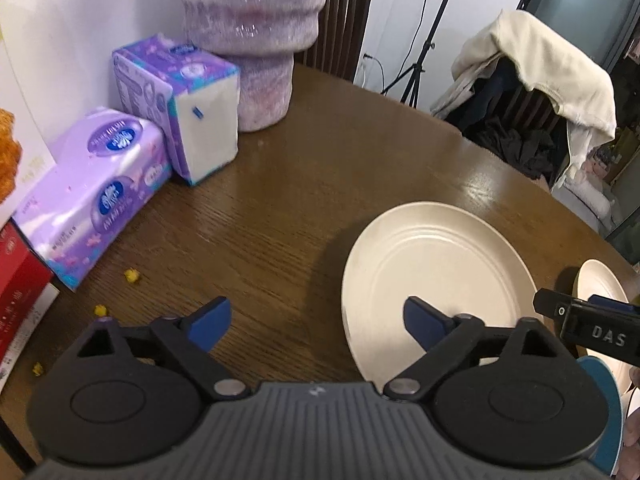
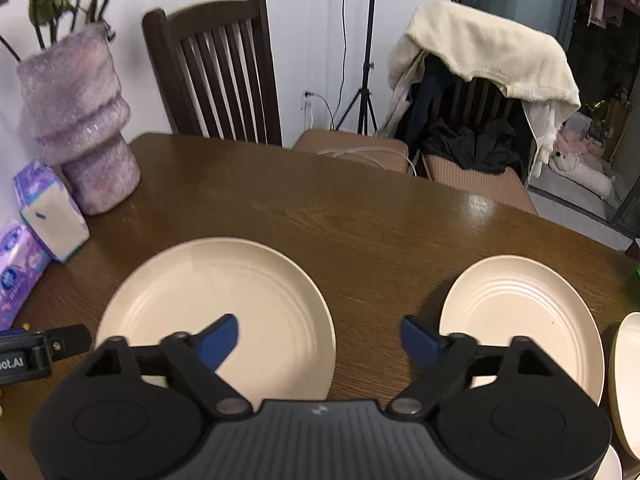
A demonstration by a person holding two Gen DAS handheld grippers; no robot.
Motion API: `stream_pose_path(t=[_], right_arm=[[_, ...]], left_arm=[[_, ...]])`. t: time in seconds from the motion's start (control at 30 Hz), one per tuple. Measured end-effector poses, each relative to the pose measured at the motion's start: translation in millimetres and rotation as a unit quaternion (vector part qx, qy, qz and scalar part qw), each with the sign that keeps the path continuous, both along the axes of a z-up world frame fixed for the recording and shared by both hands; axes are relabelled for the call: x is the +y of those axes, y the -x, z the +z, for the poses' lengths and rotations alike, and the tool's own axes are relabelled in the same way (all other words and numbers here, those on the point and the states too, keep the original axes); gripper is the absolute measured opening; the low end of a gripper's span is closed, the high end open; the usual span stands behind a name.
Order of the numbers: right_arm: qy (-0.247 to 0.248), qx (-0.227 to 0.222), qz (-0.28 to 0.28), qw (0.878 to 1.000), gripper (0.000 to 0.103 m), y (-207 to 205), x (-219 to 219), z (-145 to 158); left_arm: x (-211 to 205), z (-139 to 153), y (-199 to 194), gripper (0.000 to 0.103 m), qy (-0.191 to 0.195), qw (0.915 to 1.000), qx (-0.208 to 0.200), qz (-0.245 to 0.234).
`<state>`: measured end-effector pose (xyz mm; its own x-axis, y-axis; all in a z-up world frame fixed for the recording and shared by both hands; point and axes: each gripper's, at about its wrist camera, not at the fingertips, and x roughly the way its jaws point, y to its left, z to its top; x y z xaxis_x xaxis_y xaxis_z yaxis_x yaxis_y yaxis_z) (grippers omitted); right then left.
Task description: Organize plates and bowls
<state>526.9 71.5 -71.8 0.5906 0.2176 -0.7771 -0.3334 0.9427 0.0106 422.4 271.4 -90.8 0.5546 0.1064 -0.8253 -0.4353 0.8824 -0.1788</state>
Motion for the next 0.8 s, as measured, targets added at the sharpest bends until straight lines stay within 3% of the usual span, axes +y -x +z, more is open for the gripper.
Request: stream_pose_path(t=[0.17,0.37,0.63,0.8], right_arm=[[0.013,0.027,-0.010,1.000,0.051,-10,2,-16],[0.016,0.052,-0.012,0.998,0.027,-19,2,-31],[-0.006,0.078,-0.014,0.997,0.016,-25,-2,-41],[-0.006,0.081,-0.017,0.997,0.012,-26,0,-42]], left_arm=[[-1,-15,-8,0.073,0.015,0.9995,0.026,-0.007],[-3,-27,-13,0.055,0.021,0.9988,0.042,-0.013],[-3,-32,-16,0.023,0.047,0.9979,0.037,-0.024],[-4,-34,-17,0.021,0.051,0.9977,0.036,-0.026]])
